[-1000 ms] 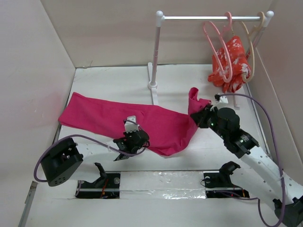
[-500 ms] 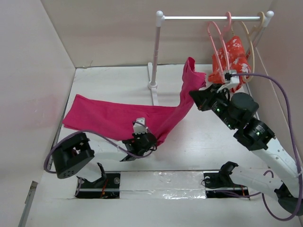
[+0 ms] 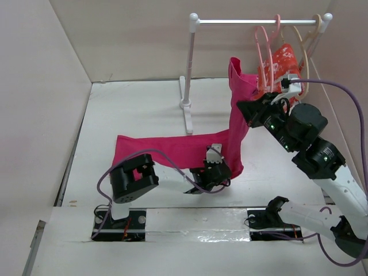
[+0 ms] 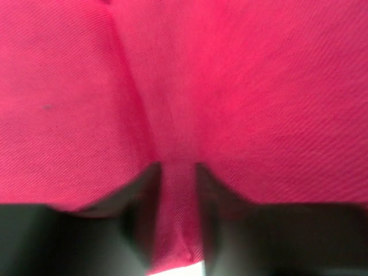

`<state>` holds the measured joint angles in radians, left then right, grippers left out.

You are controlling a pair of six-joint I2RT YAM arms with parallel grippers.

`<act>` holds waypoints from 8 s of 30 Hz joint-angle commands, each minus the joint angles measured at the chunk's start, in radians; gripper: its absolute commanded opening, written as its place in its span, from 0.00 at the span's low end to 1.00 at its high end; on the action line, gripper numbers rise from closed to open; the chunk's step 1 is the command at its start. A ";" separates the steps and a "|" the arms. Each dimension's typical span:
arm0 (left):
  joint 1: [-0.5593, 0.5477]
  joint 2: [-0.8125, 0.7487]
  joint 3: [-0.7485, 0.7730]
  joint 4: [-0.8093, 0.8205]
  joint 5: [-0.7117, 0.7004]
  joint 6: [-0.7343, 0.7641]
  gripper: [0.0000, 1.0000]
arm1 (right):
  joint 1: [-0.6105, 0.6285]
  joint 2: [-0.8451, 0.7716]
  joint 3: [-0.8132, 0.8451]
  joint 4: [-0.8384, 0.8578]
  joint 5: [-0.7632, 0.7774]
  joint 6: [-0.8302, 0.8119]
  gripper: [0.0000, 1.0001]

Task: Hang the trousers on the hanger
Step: Fold the trousers at the center of the board, then pick up the hanger from the clothesline, then place the trousers on the hanger.

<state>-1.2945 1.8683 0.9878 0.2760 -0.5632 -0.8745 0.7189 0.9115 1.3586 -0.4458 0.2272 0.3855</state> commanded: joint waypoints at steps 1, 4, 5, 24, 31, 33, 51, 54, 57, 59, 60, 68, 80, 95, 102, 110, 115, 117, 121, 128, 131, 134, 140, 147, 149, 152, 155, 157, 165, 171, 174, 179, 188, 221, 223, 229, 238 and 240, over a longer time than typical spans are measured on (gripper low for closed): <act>0.017 -0.136 -0.055 0.017 -0.047 0.026 0.33 | -0.003 0.004 0.054 0.078 -0.029 -0.030 0.00; 0.075 -0.328 -0.164 0.006 -0.079 0.049 0.45 | -0.003 0.024 0.031 0.108 -0.040 -0.031 0.00; 0.111 -0.384 -0.188 -0.017 -0.131 0.048 0.45 | -0.003 0.041 0.025 0.122 -0.058 -0.027 0.00; 0.606 -1.481 -0.189 -0.427 -0.038 0.147 0.42 | 0.388 0.838 0.427 0.321 -0.068 0.010 0.00; 0.606 -1.551 -0.176 -0.558 -0.119 0.118 0.51 | 0.484 1.084 0.453 0.320 -0.069 0.090 0.73; 0.606 -1.577 -0.205 -0.540 -0.119 0.109 0.52 | 0.484 1.011 0.332 0.425 -0.062 0.116 0.74; 0.508 -1.047 -0.552 -0.042 0.184 0.080 0.46 | 0.402 0.314 -0.800 0.576 0.080 0.364 0.08; 0.443 -0.968 -0.563 0.006 0.194 0.109 0.40 | 0.430 0.339 -0.875 0.630 0.092 0.432 0.06; 0.364 -0.902 -0.607 0.014 0.183 0.056 0.30 | 0.453 0.369 -0.950 0.665 0.107 0.493 0.03; 0.302 -0.879 -0.659 0.026 0.172 0.023 0.25 | 0.464 0.379 -0.983 0.677 0.110 0.516 0.03; 0.285 -0.862 -0.675 0.034 0.142 -0.007 0.24 | 0.464 0.376 -0.986 0.670 0.118 0.520 0.03; 0.274 -0.914 -0.585 -0.011 0.071 0.081 0.11 | 0.496 0.130 -0.791 0.269 0.274 0.406 0.27; 0.274 -0.796 -0.357 0.167 0.085 0.365 0.00 | 0.070 -0.031 -0.257 0.158 0.457 -0.011 0.02; 0.274 -0.865 -0.437 0.184 0.092 0.397 0.27 | -0.441 0.441 0.137 0.140 0.370 -0.106 0.75; 0.274 -0.845 -0.436 0.190 0.103 0.391 0.27 | -0.545 0.500 0.114 0.183 0.163 -0.115 0.32; 0.274 -0.830 -0.429 0.189 0.105 0.384 0.29 | -0.565 0.463 0.103 0.245 0.070 -0.171 0.00; 0.274 -0.824 -0.429 0.192 0.106 0.381 0.40 | -0.565 0.396 0.080 0.262 0.072 -0.180 0.00; 0.274 -0.822 -0.429 0.193 0.108 0.379 0.45 | -0.565 0.373 0.060 0.265 0.067 -0.181 0.00; 0.274 -0.816 -0.429 0.198 0.106 0.378 0.49 | -0.555 0.313 -0.021 0.292 0.066 -0.195 0.00; 0.274 -0.813 -0.425 0.195 0.109 0.378 0.51 | -0.497 0.208 -0.220 0.268 0.040 -0.155 0.00; 0.274 -0.813 -0.426 0.198 0.106 0.382 0.51 | -0.409 0.132 -0.383 0.259 0.086 -0.109 0.00; 0.274 -0.761 -0.398 0.215 0.102 0.393 0.54 | -0.269 0.022 -0.630 0.227 0.158 0.002 0.00; 0.274 -0.652 -0.238 0.163 0.183 0.390 0.64 | -0.119 -0.080 -0.811 0.176 0.225 0.114 0.00; 0.274 -0.347 0.162 0.034 0.209 0.417 0.64 | 0.010 -0.071 -0.897 0.214 0.241 0.208 0.00; 0.274 -0.295 0.231 0.014 0.215 0.427 0.65 | 0.033 -0.056 -0.897 0.216 0.264 0.213 0.00; 0.265 -0.210 0.340 -0.006 0.215 0.434 0.65 | 0.056 -0.046 -0.897 0.214 0.291 0.220 0.00; 0.265 -0.109 0.480 -0.090 0.217 0.443 0.65 | 0.056 -0.065 -0.905 0.217 0.297 0.224 0.00; 0.265 -0.040 0.561 -0.135 0.217 0.453 0.65 | 0.056 -0.083 -0.917 0.226 0.297 0.220 0.00; 0.265 0.164 0.782 -0.239 0.200 0.459 0.63 | 0.056 -0.083 -0.921 0.233 0.285 0.220 0.00; 0.265 0.232 0.845 -0.257 0.105 0.460 0.46 | 0.065 -0.082 -0.923 0.233 0.287 0.223 0.00; 0.265 0.255 0.861 -0.271 0.086 0.470 0.32 | 0.074 -0.085 -0.923 0.233 0.291 0.227 0.00; 0.265 0.210 0.773 -0.221 0.040 0.454 0.00 | 0.074 -0.083 -0.923 0.226 0.299 0.230 0.00; 0.256 0.028 0.468 -0.037 0.003 0.346 0.00 | 0.116 -0.137 -0.906 0.159 0.290 0.265 0.74; 0.245 -0.235 -0.267 0.325 -0.003 0.029 0.00 | -0.061 0.469 -0.872 0.734 -0.107 0.193 0.48; 0.245 -0.241 -0.282 0.328 -0.004 0.034 0.00 | -0.061 0.480 -0.888 0.768 -0.120 0.207 0.50; 0.245 -0.256 -0.311 0.333 -0.007 0.062 0.00 | -0.061 0.549 -0.943 0.878 -0.189 0.256 0.32; 0.245 -0.331 -0.367 0.310 -0.038 0.132 0.00 | -0.116 0.238 -0.971 0.738 -0.161 0.231 0.00; 0.245 -0.346 -0.367 0.280 -0.050 0.144 0.00 | -0.150 0.109 -0.946 0.637 -0.135 0.210 0.00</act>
<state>-1.0443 1.5593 0.6437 0.6518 -0.5770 -0.8154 0.6132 1.1484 0.3611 0.2955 0.0238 0.6365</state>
